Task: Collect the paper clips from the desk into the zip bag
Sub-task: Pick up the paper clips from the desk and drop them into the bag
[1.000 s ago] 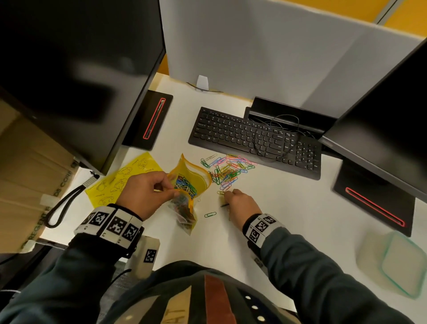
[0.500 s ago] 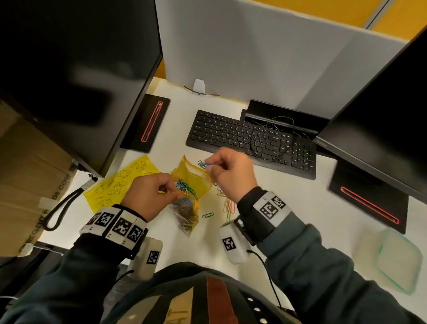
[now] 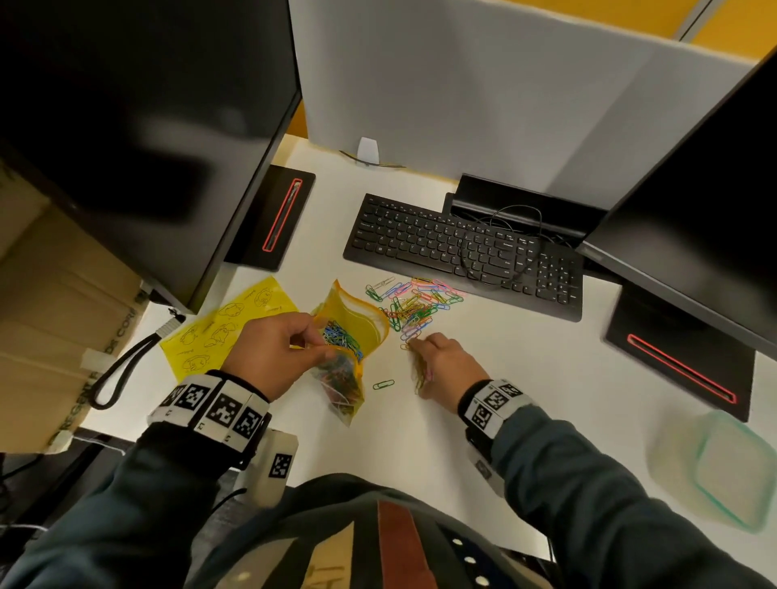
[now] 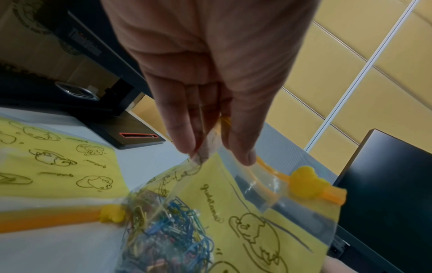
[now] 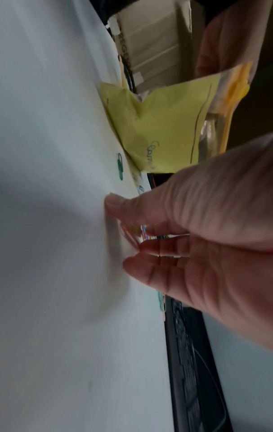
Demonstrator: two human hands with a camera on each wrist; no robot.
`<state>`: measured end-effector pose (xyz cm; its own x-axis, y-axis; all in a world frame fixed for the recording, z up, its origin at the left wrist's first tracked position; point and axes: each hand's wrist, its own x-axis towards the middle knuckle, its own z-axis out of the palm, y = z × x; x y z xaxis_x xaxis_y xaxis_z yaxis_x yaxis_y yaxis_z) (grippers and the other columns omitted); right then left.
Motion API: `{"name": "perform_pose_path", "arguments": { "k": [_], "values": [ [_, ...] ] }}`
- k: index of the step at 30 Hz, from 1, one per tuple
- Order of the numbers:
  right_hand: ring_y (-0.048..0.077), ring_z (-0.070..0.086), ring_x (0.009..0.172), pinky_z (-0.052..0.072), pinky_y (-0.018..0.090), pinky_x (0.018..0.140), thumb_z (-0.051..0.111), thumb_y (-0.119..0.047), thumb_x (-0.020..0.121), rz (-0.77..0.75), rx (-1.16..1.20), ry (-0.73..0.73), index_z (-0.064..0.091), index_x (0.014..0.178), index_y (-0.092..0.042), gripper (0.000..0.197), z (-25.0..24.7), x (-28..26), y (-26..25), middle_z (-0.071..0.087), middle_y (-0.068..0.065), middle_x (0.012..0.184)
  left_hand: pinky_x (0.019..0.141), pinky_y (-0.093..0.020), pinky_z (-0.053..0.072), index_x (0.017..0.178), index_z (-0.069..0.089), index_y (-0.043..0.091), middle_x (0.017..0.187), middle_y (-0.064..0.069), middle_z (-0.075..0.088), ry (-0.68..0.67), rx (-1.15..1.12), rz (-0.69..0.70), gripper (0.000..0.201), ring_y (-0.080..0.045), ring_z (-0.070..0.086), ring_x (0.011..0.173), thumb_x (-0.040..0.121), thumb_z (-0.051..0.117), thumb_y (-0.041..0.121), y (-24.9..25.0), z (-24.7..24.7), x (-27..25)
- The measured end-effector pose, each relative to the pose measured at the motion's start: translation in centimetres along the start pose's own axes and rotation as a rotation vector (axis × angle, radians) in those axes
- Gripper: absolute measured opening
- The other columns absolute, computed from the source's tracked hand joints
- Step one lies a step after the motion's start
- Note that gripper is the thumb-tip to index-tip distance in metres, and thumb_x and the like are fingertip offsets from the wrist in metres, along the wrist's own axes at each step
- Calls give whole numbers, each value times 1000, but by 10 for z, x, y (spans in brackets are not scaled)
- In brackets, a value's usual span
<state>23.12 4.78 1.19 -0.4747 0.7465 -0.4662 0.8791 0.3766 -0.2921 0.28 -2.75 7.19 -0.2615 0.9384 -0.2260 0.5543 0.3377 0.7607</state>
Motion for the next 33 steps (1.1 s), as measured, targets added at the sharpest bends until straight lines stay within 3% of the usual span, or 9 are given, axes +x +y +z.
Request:
{"name": "perform_pose_path", "arguments": {
  "k": [5, 8, 12, 17, 21, 25, 29, 33],
  "values": [
    [32, 53, 110, 48, 38, 92, 54, -6, 83, -70, 2, 22, 58, 119, -13, 36, 2, 13, -13, 54, 11, 120, 73, -10, 40, 63, 63, 12, 115, -1, 67, -7, 6, -2, 16, -7, 64, 89, 68, 77, 13, 3, 4, -2],
    [34, 57, 100, 48, 37, 85, 48, -1, 85, -53, -34, 23, 59, 103, -6, 21, 0, 9, -18, 57, 15, 109, 73, -9, 40, 65, 63, 10, 115, -2, 67, -9, 14, 7, 15, -5, 63, 86, 69, 77, 12, 4, 6, -3],
    [34, 57, 100, 46, 37, 84, 42, -3, 89, 17, -24, 39, 56, 107, -3, 22, 6, 0, -20, 58, 17, 109, 73, -9, 40, 64, 63, 11, 115, -4, 67, -21, 5, 19, 15, -5, 62, 87, 68, 77, 11, 6, 9, -3],
    [34, 58, 99, 48, 36, 83, 51, -11, 87, 97, 57, 40, 57, 105, -3, 21, 15, -8, -18, 59, 17, 108, 72, -8, 38, 66, 64, 9, 116, -6, 66, -35, 12, 34, 13, -5, 60, 91, 69, 76, 8, 9, 12, -5],
    [33, 59, 97, 46, 32, 79, 49, -1, 83, 144, 131, 48, 60, 99, -3, 20, 9, -17, -9, 63, 17, 103, 71, -10, 40, 66, 64, 9, 115, -5, 67, -32, 15, 45, 12, -5, 60, 87, 68, 76, 8, 11, 14, -5],
    [28, 62, 86, 45, 24, 71, 52, 4, 78, 245, 412, 248, 67, 84, -8, 20, -8, -21, 5, 67, 9, 86, 71, -10, 40, 65, 64, 9, 115, -7, 67, -29, 20, 59, 13, -6, 60, 87, 67, 76, 6, 14, 16, -6],
    [26, 62, 65, 57, 41, 71, 63, 5, 75, 93, 661, 416, 64, 65, -14, 22, -47, -24, -11, 58, 0, 63, 70, -11, 40, 66, 64, 8, 115, -5, 66, -41, 37, 68, 13, -6, 61, 82, 68, 77, 9, 17, 20, -5],
    [11, 50, 59, 46, 21, 61, 65, 3, 75, -132, 573, 384, 71, 78, -6, 11, -69, -20, -45, 51, -11, 58, 62, 0, 37, 65, 64, 8, 98, -4, 68, -24, 28, 56, 14, 6, 56, 75, 67, 78, 10, 24, 23, -7]
  ]
}}
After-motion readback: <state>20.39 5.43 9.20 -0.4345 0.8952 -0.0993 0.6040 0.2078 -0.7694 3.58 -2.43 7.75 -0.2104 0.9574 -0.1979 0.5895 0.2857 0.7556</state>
